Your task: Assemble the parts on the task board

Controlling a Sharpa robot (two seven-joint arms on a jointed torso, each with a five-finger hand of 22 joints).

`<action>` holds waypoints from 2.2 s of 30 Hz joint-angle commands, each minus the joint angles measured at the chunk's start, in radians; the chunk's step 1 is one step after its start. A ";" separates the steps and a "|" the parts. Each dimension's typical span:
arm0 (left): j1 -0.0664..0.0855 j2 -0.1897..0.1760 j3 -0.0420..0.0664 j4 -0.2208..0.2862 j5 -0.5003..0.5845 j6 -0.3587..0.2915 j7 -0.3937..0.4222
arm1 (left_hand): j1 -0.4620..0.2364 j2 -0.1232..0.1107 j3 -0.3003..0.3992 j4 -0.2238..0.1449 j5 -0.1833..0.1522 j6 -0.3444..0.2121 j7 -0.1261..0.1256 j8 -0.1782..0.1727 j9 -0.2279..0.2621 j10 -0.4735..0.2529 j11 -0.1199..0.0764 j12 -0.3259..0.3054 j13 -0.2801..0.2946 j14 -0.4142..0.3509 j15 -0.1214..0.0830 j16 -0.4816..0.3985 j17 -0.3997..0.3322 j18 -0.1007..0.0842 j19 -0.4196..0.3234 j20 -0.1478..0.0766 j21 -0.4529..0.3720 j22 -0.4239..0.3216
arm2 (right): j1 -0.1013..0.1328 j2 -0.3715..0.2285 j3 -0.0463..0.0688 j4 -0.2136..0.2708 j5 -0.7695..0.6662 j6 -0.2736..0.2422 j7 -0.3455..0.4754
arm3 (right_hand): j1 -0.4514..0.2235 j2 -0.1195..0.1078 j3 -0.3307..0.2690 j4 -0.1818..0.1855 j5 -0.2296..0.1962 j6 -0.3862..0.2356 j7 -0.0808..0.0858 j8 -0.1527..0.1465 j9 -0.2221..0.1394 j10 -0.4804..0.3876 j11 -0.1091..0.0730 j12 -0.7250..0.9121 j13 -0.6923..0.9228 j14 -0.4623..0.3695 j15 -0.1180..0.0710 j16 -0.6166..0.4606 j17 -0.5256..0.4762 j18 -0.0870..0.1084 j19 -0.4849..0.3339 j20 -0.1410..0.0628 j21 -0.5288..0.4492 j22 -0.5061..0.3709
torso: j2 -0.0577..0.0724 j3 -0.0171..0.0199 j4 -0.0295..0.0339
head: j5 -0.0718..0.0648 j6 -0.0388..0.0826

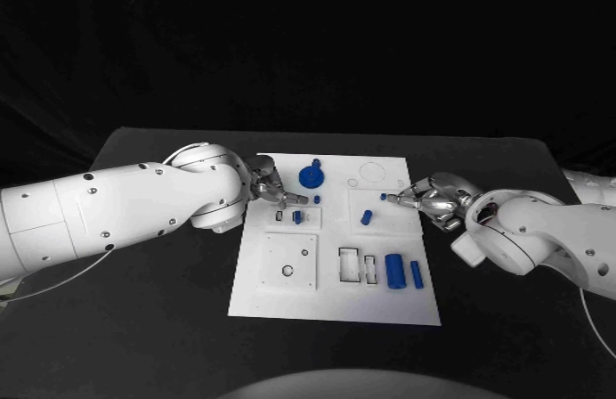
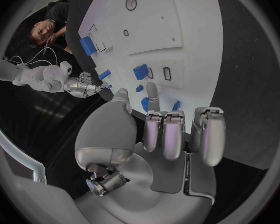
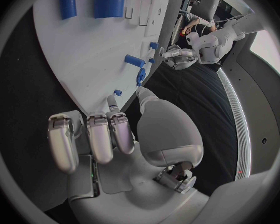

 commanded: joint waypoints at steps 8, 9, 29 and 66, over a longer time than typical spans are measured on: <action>0.021 0.034 0.003 -0.025 0.031 0.120 -0.060 | -0.058 -0.072 0.016 0.003 0.014 -0.002 0.009 -0.004 0.001 0.109 0.006 -0.001 0.263 0.106 0.002 0.003 0.263 -0.015 0.103 -0.004 0.002 0.263 | -0.001 0.004 0.000 0.000 -0.011 0.006 0.004 | 0.001 0.010 -0.007 0.001 -0.006 -0.005 0.005 0.003 -0.001 0.106 0.006 0.003 0.263 0.106 0.005 0.004 0.264 -0.007 0.107 0.006 0.004 0.263 | 0.000 -0.0003 -0.0011 | 0.000 0.001; 0.022 0.038 0.003 -0.028 0.031 0.128 -0.067 | -0.060 -0.074 0.016 0.004 0.014 -0.002 0.009 -0.004 0.001 0.109 0.006 -0.001 0.263 0.106 0.002 0.003 0.263 -0.015 0.103 -0.004 0.002 0.263 | -0.001 0.005 0.000 0.000 -0.011 0.006 0.004 | 0.001 0.010 -0.007 0.001 -0.006 -0.005 0.005 0.003 -0.001 0.106 0.006 0.003 0.263 0.106 0.005 0.004 0.264 -0.007 0.107 0.006 0.004 0.263 | 0.000 -0.0003 -0.0010 | 0.000 0.001; 0.026 0.096 -0.002 -0.066 0.044 0.208 -0.128 | 0.023 0.012 0.066 -0.002 -0.205 -0.003 0.008 -0.007 0.007 0.109 0.006 -0.001 0.263 0.106 0.003 0.003 0.263 -0.015 0.103 -0.001 0.002 0.263 | -0.001 0.006 0.000 0.004 -0.011 0.006 0.002 | 0.002 0.012 -0.008 0.000 -0.006 -0.004 0.005 0.004 -0.002 0.106 0.006 0.003 0.263 0.106 0.005 0.004 0.264 -0.007 0.107 0.006 0.004 0.263 | 0.000 -0.0002 0.0001 | -0.003 -0.004; 0.024 0.130 -0.012 -0.104 0.053 0.207 -0.130 | 0.120 0.099 0.072 -0.004 -0.211 -0.009 0.006 -0.011 0.009 0.109 0.004 -0.001 0.263 0.106 0.001 0.003 0.263 -0.015 0.103 -0.002 0.002 0.263 | -0.001 0.010 0.000 0.003 -0.011 0.006 0.003 | 0.002 0.012 -0.008 0.000 -0.006 -0.004 0.005 0.004 -0.002 0.106 0.006 0.003 0.263 0.106 0.005 0.004 0.264 -0.007 0.107 0.006 0.004 0.263 | 0.001 0.0003 -0.0002 | -0.001 -0.002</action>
